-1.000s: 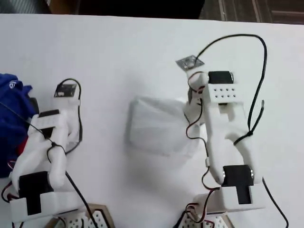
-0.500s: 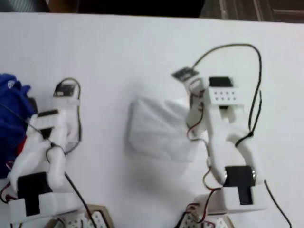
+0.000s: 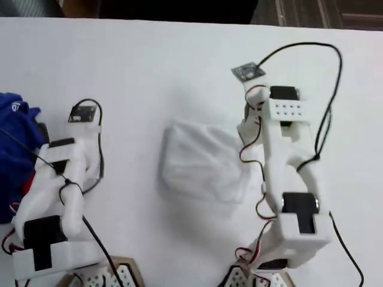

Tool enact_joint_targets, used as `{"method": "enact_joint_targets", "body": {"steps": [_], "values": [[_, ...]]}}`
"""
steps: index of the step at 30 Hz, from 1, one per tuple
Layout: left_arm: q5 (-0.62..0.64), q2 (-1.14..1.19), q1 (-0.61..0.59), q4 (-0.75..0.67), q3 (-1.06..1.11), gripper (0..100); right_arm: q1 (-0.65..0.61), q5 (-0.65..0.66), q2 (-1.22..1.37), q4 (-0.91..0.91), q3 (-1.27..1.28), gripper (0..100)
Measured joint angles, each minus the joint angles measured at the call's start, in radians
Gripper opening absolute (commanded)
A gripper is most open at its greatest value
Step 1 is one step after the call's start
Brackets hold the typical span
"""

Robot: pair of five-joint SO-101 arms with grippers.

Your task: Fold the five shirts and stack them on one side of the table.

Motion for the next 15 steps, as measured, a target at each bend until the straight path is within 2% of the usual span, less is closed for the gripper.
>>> {"method": "enact_joint_targets", "body": {"steps": [5,10,15], "values": [[0.000,0.000,0.000,0.000,0.000,3,0.002,0.000,0.100,-0.054,-0.002,23.5],[0.000,0.000,0.000,0.000,0.000,3,0.002,0.000,0.112,-0.057,-0.049,1.9],[0.000,0.000,0.000,0.000,0.000,3,0.002,0.000,0.112,-0.057,-0.098,1.9]]}}
